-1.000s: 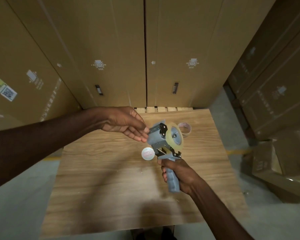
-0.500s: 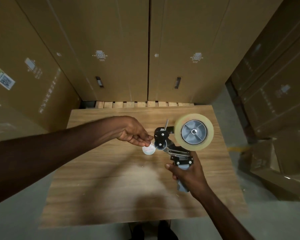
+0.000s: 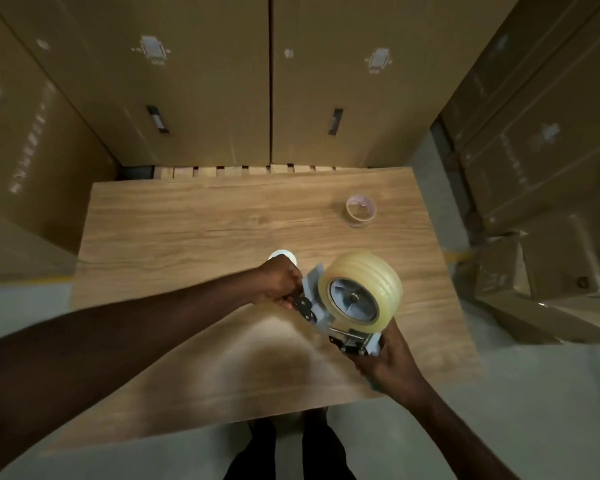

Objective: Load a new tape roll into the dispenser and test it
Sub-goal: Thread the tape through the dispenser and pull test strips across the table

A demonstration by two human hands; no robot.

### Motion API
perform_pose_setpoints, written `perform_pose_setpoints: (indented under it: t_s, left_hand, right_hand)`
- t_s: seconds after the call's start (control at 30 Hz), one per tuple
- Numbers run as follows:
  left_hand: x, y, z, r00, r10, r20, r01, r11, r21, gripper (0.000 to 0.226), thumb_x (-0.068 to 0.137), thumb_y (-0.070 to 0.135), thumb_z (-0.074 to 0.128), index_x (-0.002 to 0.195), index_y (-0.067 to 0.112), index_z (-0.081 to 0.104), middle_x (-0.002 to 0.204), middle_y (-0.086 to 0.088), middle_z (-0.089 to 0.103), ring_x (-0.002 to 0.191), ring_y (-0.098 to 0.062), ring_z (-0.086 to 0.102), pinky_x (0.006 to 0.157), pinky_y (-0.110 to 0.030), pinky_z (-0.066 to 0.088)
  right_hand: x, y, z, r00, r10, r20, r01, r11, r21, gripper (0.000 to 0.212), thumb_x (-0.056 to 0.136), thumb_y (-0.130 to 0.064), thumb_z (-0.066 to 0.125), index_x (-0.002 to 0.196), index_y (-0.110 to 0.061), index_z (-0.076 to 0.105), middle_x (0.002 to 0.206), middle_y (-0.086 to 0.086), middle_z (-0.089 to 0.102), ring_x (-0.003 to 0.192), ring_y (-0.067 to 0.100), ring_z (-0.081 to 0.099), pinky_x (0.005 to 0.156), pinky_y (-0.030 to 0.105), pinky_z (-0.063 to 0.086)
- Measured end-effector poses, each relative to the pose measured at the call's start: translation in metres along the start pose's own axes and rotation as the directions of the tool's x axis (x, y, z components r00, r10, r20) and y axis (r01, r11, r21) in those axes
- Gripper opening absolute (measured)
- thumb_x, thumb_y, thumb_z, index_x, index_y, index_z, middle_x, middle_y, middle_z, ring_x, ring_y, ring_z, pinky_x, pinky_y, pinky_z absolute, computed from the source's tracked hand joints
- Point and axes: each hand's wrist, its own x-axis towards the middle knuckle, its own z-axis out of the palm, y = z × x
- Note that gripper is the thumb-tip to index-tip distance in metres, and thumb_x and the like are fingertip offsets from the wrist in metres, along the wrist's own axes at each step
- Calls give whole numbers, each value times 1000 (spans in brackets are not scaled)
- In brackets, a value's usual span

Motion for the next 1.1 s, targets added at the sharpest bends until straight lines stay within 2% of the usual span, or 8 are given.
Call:
perform_pose_setpoints:
  t_s: [0.23,0.37,0.47,0.63,0.77,0.9,1.03,1.1]
  left_hand:
    - [41,-41,24,1000,-7,-26,6,1000,-28,28,92,-14,45,96,-7,72,79,-19,68,56,-24,62,45,-25,57]
    - [57,-61,33,996,64,-68,-61,997,38,27,89,-13,54,80,1,75,77,-24,73,61,-32,72,52,-31,60]
    - [64,-70,45,982,144,-126,-129,984,119,25,84,-12,60,70,4,73,76,-27,73,68,-40,72,60,-38,61]
    - [65,-82,64,933,334,-130,-285,912,295,10,76,0,68,69,-5,71,72,-23,73,71,-27,71,57,-25,48]
    - [67,-96,74,834,535,-135,-458,808,371,33,68,19,60,74,-12,69,82,-25,71,78,-19,62,65,-32,42]
    - [73,-100,73,761,635,-133,-541,734,411,35,71,20,62,84,-11,70,90,-25,68,82,-24,62,66,-24,34]
    - [79,-94,67,754,646,-119,-563,729,390,17,76,3,73,86,-10,69,86,-9,61,79,-18,58,59,-22,37]
    - [84,-91,63,763,644,-59,-574,716,397,8,73,-3,72,70,3,67,71,-5,66,62,-15,61,59,-23,42]
  right_hand:
    - [5,37,10,999,-53,-12,51,994,-98,71,79,4,84,142,-4,53,126,0,73,118,6,69,90,17,54]
    - [6,50,15,992,-124,-5,123,988,-95,72,83,-13,81,146,0,48,134,-4,68,123,5,66,98,17,52]
    - [3,64,17,992,-124,-18,121,984,-129,66,84,-10,80,143,-9,50,127,-15,70,119,7,68,95,20,55]
    - [-10,84,18,992,-121,-32,113,978,-174,56,88,-8,79,135,-15,51,116,-11,71,106,13,71,86,43,60]
    - [-19,97,23,993,-116,-35,108,977,-185,53,90,-15,77,135,-18,49,108,-4,74,96,20,74,78,53,61]
    - [-17,98,30,991,-128,-50,117,976,-183,59,87,-31,72,138,-12,48,112,-4,73,99,13,73,79,44,62]
    - [-6,101,31,989,-139,-58,125,970,-207,58,89,-15,78,138,-10,48,113,-3,73,98,12,73,79,42,62]
    - [-3,104,30,989,-136,-50,123,971,-204,60,89,-8,81,139,-11,47,114,-2,73,99,13,73,79,42,63]
